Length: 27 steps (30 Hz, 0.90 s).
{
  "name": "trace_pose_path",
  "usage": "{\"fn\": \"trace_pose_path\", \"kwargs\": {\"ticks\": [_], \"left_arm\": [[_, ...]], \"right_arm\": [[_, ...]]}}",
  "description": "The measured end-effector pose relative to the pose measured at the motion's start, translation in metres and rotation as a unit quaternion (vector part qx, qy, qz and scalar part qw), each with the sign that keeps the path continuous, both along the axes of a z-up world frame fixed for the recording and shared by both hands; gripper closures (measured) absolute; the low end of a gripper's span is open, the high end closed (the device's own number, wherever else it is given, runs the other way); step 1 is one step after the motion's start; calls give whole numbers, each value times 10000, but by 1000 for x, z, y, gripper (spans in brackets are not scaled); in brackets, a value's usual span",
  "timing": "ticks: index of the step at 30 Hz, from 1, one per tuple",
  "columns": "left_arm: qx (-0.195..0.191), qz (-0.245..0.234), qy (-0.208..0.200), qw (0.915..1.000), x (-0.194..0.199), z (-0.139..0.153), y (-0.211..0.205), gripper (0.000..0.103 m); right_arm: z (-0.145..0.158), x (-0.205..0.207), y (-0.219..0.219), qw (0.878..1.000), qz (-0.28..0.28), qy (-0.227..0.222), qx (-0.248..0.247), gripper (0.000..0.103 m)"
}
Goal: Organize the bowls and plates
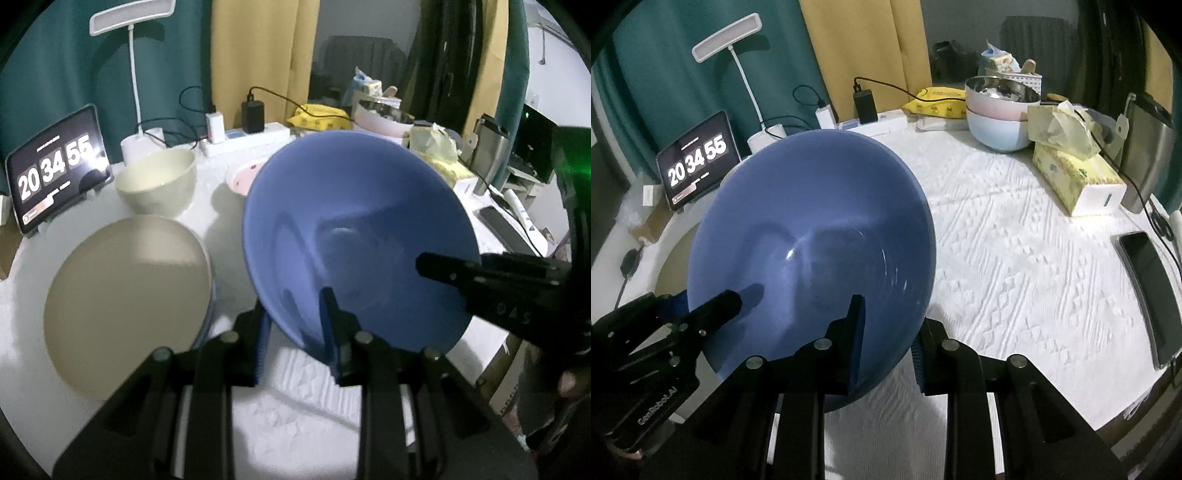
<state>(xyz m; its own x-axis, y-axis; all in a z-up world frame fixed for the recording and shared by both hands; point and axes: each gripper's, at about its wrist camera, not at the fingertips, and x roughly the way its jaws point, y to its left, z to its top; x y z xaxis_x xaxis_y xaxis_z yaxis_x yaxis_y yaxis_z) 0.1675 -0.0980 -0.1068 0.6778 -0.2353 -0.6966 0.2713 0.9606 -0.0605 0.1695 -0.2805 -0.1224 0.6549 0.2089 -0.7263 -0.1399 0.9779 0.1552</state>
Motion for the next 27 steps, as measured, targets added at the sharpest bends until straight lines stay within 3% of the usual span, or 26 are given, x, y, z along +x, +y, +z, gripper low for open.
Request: {"fn": "trace_pose_path", "kwargs": {"ticks": [16, 27], "left_arm": [[53, -50, 169, 9998, 4, -2, 9, 73], [-18, 47, -127, 9999, 5, 19, 19, 68]], "right_arm": [[14, 8, -6, 9999, -136, 16, -3, 69], [30, 21, -9, 9997, -132, -196, -3, 69]]}}
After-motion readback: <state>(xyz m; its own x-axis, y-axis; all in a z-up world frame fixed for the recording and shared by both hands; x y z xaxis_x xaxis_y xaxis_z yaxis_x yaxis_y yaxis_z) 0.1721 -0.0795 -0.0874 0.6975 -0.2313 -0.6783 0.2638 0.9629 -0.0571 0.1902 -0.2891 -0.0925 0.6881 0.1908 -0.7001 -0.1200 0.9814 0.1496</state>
